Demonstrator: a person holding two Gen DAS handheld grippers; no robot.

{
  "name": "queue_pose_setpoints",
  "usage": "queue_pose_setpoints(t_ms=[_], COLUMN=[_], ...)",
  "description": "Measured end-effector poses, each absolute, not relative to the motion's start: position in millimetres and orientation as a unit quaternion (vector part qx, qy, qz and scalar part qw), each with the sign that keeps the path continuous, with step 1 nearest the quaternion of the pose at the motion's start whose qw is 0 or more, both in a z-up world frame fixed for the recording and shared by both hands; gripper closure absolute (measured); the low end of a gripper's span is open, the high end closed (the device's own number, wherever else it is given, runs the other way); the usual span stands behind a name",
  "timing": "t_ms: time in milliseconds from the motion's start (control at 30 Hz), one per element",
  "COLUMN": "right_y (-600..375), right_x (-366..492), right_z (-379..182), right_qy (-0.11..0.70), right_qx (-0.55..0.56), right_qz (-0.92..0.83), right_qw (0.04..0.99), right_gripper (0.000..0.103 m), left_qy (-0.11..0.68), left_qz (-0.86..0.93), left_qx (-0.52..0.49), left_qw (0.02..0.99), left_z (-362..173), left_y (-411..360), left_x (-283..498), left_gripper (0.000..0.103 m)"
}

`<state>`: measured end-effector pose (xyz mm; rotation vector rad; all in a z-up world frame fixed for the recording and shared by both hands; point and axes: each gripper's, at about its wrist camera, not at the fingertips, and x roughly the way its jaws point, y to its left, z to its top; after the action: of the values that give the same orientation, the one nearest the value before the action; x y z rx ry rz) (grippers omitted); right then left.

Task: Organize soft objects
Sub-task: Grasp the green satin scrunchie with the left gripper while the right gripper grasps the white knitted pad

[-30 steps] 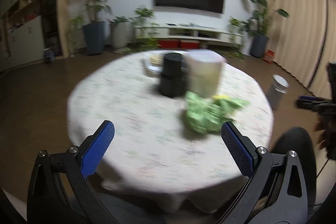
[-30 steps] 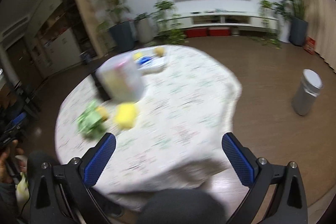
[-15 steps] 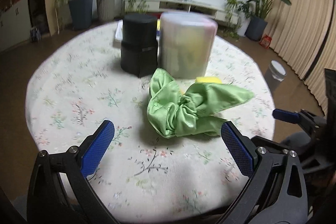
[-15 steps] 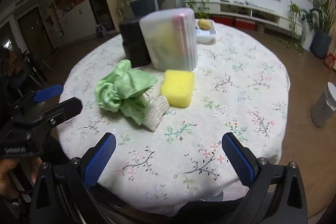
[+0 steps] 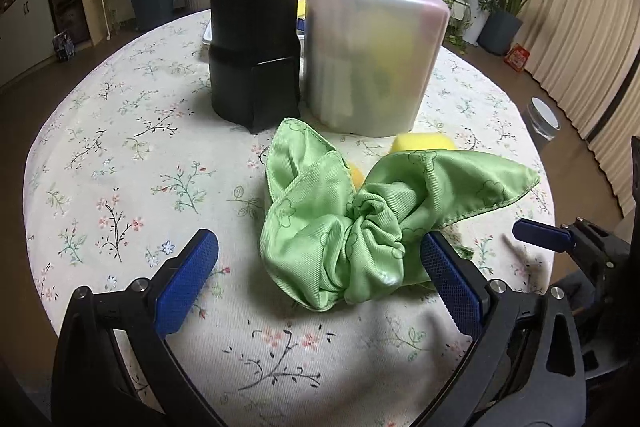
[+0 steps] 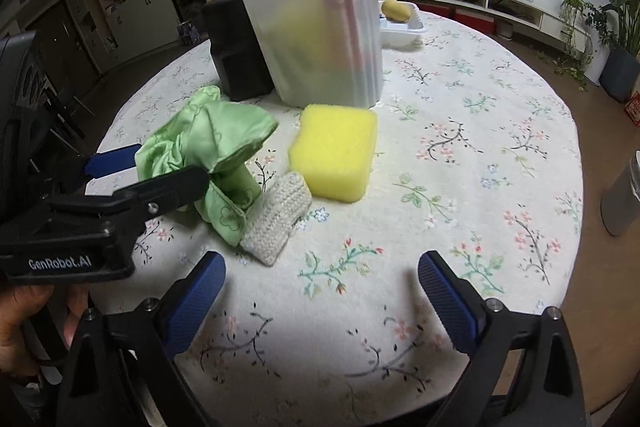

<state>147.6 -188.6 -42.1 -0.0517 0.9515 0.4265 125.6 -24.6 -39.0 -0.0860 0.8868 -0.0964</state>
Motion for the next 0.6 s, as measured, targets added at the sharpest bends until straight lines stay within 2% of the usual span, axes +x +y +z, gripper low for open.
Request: queue_pose_setpoints(t_ms=[33, 100, 133, 233, 333, 400, 600], right_y=[-188.2, -187.2, -187.1, -185.2, -179.5, -176.4, -167.0], right_x=[149.8, 152.4, 154.0, 155.7, 156.5, 156.9, 159.0], right_z=[-42.7, -43.4, -43.8, -45.0, -47.5, -47.7, -47.1], right_qy=[0.456, 0.458, 0.459, 0.462, 0.466, 0.465, 0.467], right_qx=[-0.025, -0.024, -0.023, -0.015, -0.014, -0.016, -0.018], right_qz=[0.202, 0.199, 0.198, 0.204, 0.210, 0.210, 0.213], right_qw=[0.866, 0.866, 0.866, 0.863, 0.859, 0.860, 0.858], right_gripper=[0.008, 0.011, 0.013, 0.016, 0.019, 0.019, 0.021], left_qy=[0.426, 0.428, 0.429, 0.428, 0.425, 0.419, 0.400], left_qz=[-0.044, -0.047, -0.051, -0.058, -0.066, -0.071, -0.074], left_qx=[-0.039, -0.039, -0.043, -0.042, -0.044, -0.045, -0.062], left_qw=[0.903, 0.901, 0.901, 0.901, 0.902, 0.904, 0.912], left_z=[-38.9, -40.1, -40.9, -42.3, -41.8, -39.5, -30.2], left_y=[-24.7, -23.7, -22.8, -22.6, -23.7, -23.5, -11.9], left_x=[126.1, 128.8, 129.7, 130.9, 130.3, 128.6, 120.0], left_gripper=[0.008, 0.038, 0.043, 0.048, 0.058, 0.068, 0.076])
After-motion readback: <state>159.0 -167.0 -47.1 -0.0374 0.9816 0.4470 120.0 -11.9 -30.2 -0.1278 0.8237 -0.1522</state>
